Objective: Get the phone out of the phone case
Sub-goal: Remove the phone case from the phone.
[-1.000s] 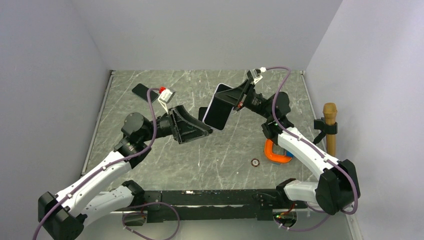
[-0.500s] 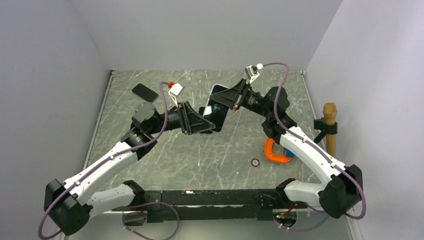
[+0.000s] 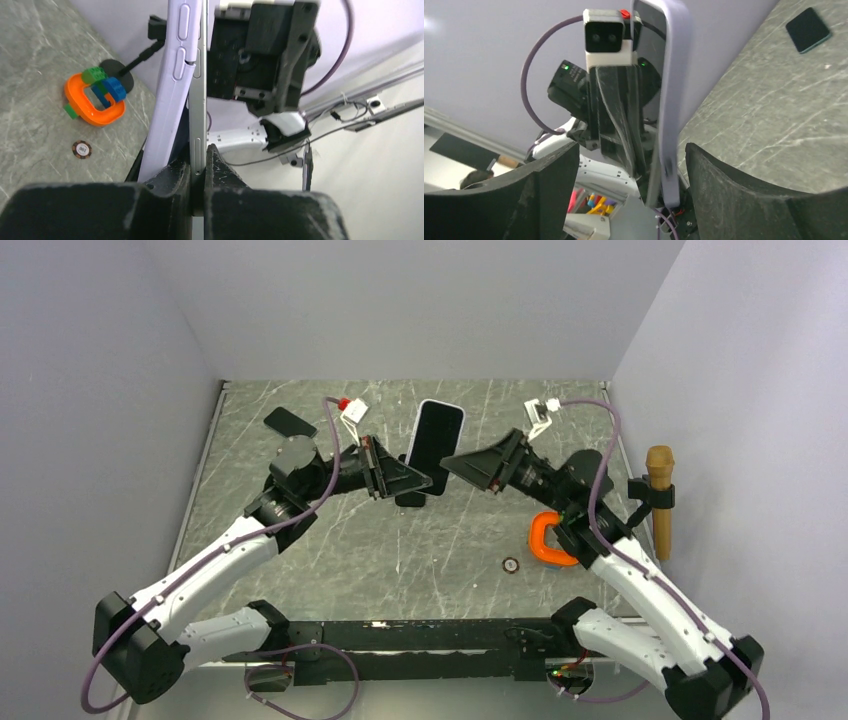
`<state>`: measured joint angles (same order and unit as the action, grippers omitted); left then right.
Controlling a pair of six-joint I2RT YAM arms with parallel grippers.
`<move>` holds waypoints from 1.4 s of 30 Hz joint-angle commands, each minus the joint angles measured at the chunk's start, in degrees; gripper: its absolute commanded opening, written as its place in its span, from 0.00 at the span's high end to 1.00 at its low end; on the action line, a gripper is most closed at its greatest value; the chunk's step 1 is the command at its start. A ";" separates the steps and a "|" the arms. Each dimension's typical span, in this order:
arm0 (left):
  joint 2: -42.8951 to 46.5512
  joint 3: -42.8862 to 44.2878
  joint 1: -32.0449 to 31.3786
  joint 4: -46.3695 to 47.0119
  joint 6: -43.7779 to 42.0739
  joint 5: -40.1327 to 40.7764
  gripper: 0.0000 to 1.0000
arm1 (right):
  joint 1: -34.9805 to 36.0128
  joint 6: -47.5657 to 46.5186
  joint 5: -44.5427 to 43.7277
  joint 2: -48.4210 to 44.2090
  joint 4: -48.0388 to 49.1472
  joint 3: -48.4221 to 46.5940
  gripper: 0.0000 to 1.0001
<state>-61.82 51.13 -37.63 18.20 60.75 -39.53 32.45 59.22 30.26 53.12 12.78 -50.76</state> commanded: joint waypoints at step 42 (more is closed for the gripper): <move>9.24 -10.70 3.79 19.71 19.64 4.30 1.00 | 8.77 -0.40 -6.32 13.08 26.22 2.78 0.93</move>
<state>-53.93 41.01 -32.34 29.91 78.30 -31.92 41.52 61.08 27.35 64.53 34.35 -43.62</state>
